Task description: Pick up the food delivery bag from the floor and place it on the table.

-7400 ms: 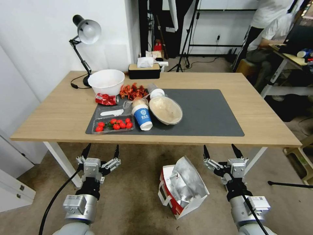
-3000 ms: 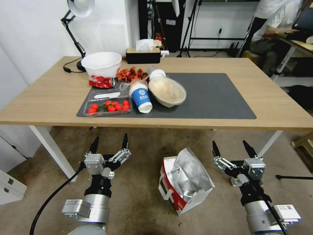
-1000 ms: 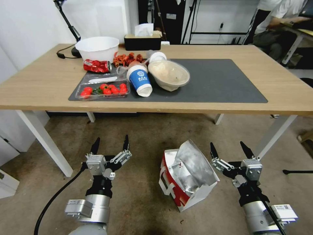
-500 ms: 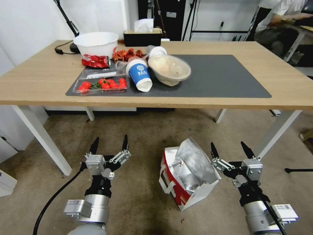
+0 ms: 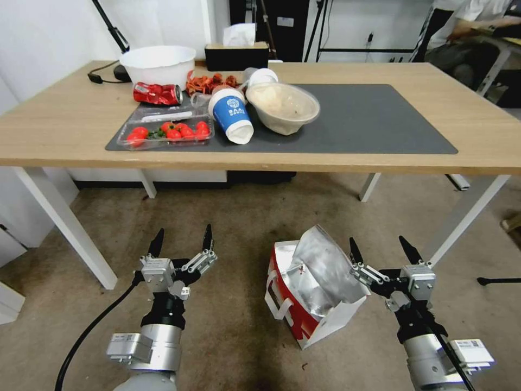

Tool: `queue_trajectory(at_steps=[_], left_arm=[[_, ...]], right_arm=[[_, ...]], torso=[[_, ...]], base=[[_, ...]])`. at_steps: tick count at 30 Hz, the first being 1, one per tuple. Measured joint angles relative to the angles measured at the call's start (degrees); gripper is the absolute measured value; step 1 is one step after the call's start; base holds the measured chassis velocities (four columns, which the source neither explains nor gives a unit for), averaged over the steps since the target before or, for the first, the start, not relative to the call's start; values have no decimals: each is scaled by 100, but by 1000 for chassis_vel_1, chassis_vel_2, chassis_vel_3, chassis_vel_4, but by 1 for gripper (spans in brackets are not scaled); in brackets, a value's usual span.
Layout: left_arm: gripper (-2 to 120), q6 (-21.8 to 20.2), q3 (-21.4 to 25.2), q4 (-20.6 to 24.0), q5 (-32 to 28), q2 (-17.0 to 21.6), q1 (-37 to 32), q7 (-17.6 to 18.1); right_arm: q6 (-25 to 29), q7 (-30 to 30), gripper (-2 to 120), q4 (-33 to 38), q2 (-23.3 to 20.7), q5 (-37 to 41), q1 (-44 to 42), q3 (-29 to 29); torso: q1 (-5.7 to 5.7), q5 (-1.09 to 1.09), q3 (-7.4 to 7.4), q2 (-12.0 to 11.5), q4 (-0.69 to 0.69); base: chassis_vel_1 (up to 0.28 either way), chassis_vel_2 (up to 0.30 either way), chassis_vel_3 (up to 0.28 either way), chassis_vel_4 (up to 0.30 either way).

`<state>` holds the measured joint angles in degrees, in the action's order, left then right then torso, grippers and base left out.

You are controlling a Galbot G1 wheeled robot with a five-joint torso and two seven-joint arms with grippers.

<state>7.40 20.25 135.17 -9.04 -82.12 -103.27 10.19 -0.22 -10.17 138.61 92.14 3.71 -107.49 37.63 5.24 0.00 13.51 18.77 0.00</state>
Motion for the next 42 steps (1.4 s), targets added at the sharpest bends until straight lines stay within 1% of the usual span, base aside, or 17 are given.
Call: queue_trajectory(at_steps=[8, 9, 18, 21, 23, 29, 34, 41, 42], left_arm=[[100, 28, 2, -65, 38, -32, -5, -7], [100, 32, 0, -82, 43, -40, -3, -10], [100, 35, -1, -109, 44, -41, 20, -15], [100, 35, 17, -109, 40, -24, 22, -13], [100, 36, 19, -109, 40, -20, 22, -12], [100, 71, 15, -117, 36, -4, 19, -3], [100, 81, 1, -117, 37, -1, 16, -2], [100, 115, -2, -107, 42, 3, -1, -2], [100, 115, -2, -107, 42, 3, -1, -2]], right_arm=[[2, -1, 100, -35, 0, 7, 24, -9], [-4, -1, 100, -59, 0, 8, 40, -17], [-35, -1, 100, -83, 0, 9, 67, -16], [-35, -1, 100, -95, 0, 10, 59, -2], [-35, -1, 100, -96, 0, 12, 57, 0], [-36, -1, 100, -75, 0, 23, 40, 13], [-37, -1, 100, -54, 0, 22, 24, 17], [-37, -1, 100, -16, 0, 25, -2, 34], [-37, -1, 100, -16, 0, 25, -2, 34]], torso=[[-43, 0, -108, -150, 0], [-58, 0, -155, -213, 0], [-104, 0, -273, -378, 0], [-131, 0, -350, -481, 0], [-135, 0, -361, -497, 0], [-174, 0, -479, -654, 0], [-200, 0, -545, -747, 0], [-235, 0, -691, -929, 0], [-235, 0, -691, -929, 0]], base=[[0, 0, 0, 0], [0, 0, 0, 0], [0, 0, 0, 0], [0, 0, 0, 0], [0, 0, 0, 0], [0, 0, 0, 0], [0, 0, 0, 0], [0, 0, 0, 0], [0, 0, 0, 0]])
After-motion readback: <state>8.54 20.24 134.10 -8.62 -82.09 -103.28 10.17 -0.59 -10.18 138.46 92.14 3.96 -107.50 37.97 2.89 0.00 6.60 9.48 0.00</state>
